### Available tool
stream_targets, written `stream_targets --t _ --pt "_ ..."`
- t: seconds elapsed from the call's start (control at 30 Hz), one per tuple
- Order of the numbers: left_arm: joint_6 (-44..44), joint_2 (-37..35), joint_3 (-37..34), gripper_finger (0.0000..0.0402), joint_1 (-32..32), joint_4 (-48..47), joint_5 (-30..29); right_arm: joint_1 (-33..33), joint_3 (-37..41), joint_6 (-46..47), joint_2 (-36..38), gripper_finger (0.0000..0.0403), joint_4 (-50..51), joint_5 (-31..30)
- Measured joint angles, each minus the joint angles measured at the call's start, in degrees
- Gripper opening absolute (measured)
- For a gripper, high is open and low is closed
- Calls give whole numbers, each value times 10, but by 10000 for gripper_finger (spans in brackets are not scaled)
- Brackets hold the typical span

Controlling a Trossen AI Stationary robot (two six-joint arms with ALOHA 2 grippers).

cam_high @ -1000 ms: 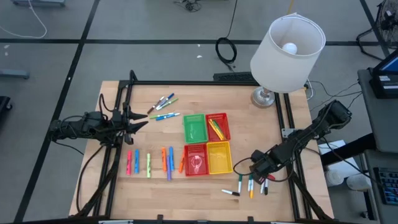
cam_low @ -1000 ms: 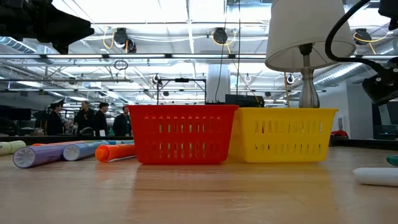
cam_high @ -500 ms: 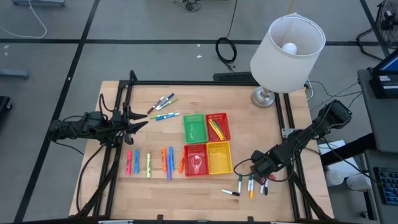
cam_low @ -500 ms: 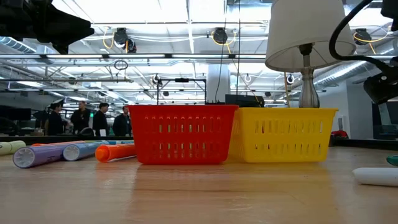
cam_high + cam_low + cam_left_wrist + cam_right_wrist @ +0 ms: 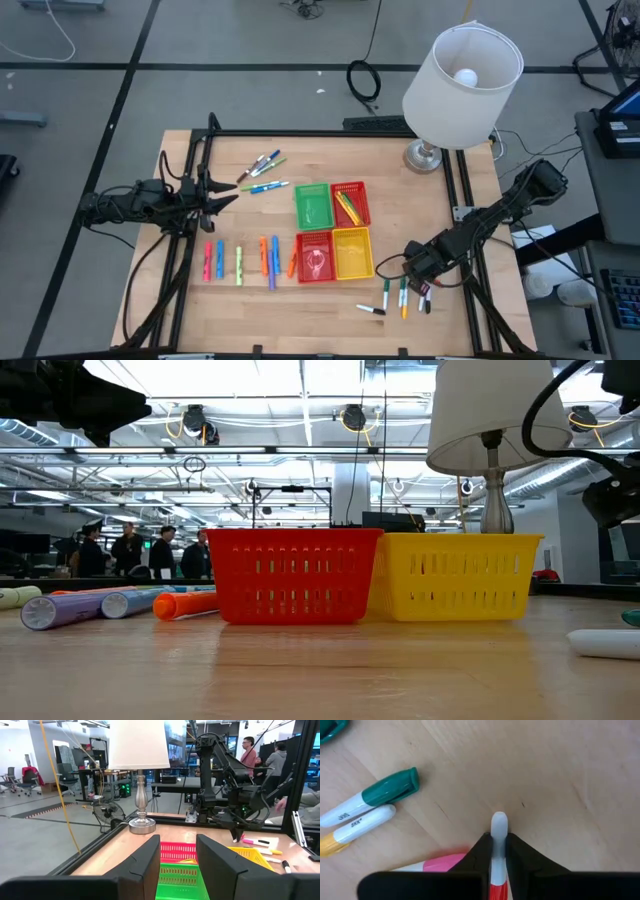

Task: Pick & Place Markers
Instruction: Put the small red highlighter pen into the yellow bin

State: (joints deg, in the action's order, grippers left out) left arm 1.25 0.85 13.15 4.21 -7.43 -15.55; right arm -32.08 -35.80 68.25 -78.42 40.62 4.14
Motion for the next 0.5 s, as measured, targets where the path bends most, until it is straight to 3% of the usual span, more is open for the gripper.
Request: stream_targets --t 0.1,0.23,0.5 --pt "0 0 0 134 0 0 0 6 1 0 31 19 -5 -15" --pt "0 0 0 134 0 0 0 10 3 -1 79 23 -1 -99" --pt "0 0 0 134 0 0 0 29 2 -35 151 22 -42 -152"
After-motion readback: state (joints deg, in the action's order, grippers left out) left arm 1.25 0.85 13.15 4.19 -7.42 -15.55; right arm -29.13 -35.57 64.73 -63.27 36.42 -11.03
